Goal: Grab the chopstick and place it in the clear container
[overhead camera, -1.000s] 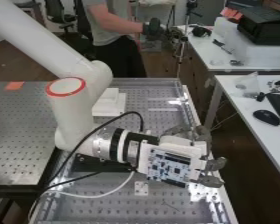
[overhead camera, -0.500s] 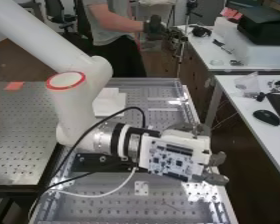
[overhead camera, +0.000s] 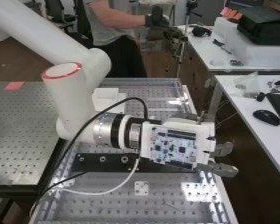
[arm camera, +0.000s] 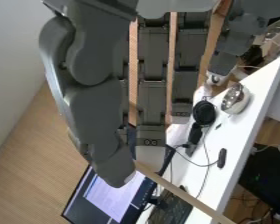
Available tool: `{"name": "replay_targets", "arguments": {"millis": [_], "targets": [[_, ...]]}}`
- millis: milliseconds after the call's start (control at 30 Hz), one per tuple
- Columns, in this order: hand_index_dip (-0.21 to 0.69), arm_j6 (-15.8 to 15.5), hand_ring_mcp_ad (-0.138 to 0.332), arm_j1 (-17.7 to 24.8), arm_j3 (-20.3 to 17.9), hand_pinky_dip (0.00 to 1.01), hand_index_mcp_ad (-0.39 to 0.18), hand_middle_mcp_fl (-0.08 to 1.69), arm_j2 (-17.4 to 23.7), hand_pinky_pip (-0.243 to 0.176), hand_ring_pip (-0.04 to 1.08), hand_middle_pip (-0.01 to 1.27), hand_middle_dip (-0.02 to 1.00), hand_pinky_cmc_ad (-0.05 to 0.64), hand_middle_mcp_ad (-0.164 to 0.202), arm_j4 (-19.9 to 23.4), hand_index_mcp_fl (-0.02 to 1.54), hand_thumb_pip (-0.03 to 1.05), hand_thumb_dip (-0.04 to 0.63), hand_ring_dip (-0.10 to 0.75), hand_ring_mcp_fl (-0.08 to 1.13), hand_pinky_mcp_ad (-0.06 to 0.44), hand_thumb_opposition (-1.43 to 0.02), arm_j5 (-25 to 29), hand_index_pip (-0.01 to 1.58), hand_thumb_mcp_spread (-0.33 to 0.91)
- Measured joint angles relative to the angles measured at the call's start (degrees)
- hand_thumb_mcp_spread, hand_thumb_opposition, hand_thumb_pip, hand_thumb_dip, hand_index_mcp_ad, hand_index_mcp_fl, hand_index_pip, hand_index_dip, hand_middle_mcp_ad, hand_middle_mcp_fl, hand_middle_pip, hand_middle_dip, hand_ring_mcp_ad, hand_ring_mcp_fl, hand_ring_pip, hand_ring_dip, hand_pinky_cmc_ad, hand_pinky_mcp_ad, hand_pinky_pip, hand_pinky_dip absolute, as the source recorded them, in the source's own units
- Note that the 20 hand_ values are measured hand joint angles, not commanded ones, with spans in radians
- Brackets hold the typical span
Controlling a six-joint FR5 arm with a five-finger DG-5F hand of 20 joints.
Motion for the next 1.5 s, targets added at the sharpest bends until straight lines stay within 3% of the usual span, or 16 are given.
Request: {"name": "replay_targets", "arguments": {"millis": [467, 800, 1100, 1400, 1500], "targets": [[0.412, -3.7, 0.086, -0.2, 1.3, 0.18, -0.087, 1.36, 3.9, 0.021, 0.11, 0.23, 0.61, 0.332, 0.068, -3.1, 1.37, 0.41, 0.276, 0.332, 0.76, 0.264, -1.07, 1.0, 0.16, 0.74], [0.412, -6.2, 0.087, 2.1, -3.2, 0.18, -0.087, 1.35, 10.7, 0.033, 0.11, 0.23, 0.61, 0.332, 0.068, -3.8, 1.37, 0.41, 0.276, 0.332, 0.79, 0.265, -1.06, 3.0, 0.15, 0.74], [0.412, -8.3, 0.086, 8.6, -10.8, 0.18, -0.087, 1.36, 17.5, 0.033, 0.11, 0.23, 0.61, 0.330, 0.070, -3.6, 1.38, 0.41, 0.276, 0.330, 0.80, 0.278, -1.08, 9.9, 0.15, 0.74], [0.417, -9.2, 0.086, 19.0, -17.1, 0.18, -0.086, 1.38, 21.9, 0.033, 0.11, 0.21, 0.61, 0.333, 0.070, -3.9, 1.38, 0.41, 0.276, 0.361, 0.82, 0.279, -1.08, 23.2, 0.15, 0.74], [0.417, -9.6, 0.086, 22.5, -18.4, 0.18, -0.086, 1.37, 22.7, 0.051, 0.11, 0.21, 0.61, 0.333, 0.070, -3.9, 1.38, 0.42, 0.276, 0.363, 0.82, 0.279, -1.08, 27.5, 0.15, 0.73]]}}
